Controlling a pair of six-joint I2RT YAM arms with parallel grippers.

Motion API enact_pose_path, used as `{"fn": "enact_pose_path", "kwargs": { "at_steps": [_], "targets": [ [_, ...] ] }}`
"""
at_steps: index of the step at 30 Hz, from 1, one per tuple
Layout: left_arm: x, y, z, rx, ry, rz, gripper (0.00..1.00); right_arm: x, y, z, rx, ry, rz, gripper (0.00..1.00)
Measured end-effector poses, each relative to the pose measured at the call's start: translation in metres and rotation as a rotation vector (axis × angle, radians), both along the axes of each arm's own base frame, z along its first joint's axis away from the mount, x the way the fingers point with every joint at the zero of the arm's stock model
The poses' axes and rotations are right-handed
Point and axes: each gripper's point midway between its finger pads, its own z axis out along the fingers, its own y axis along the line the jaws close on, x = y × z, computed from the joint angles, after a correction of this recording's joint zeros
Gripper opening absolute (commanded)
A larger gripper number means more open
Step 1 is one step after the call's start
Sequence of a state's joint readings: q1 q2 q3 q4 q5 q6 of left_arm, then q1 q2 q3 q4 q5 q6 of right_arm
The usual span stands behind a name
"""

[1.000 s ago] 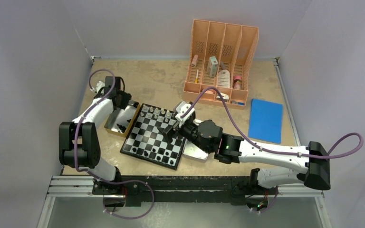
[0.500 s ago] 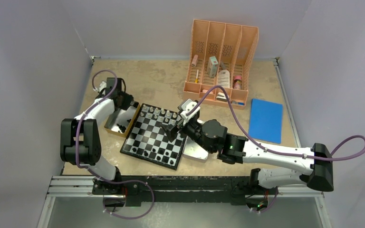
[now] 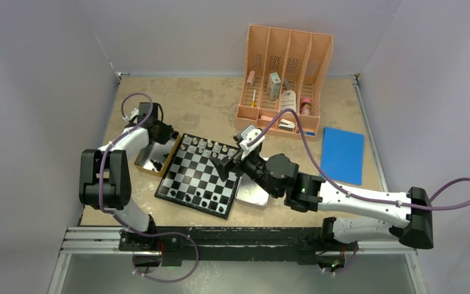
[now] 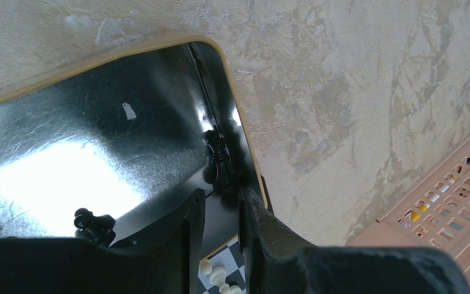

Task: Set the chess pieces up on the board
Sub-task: Adjust the chess piece in the storage box.

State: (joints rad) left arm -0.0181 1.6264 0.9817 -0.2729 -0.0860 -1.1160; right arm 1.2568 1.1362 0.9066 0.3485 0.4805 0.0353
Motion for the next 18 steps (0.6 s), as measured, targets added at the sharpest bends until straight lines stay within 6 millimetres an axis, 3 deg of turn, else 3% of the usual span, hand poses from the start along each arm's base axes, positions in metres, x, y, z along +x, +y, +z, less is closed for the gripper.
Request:
{"fn": "enact_pose_path", "kwargs": {
  "at_steps": [8, 18],
  "targets": [
    [-0.001, -0.005, -0.020, -0.025, 0.041, -0.016, 0.25, 0.003, -0.007, 0.004, 0.027, 0.015, -0.038, 0.99],
    [0.002, -0.004, -0.027, -0.034, 0.044, -0.015, 0.26, 0.003, -0.013, 0.012, 0.058, 0.022, -0.052, 0.99]
  ]
}}
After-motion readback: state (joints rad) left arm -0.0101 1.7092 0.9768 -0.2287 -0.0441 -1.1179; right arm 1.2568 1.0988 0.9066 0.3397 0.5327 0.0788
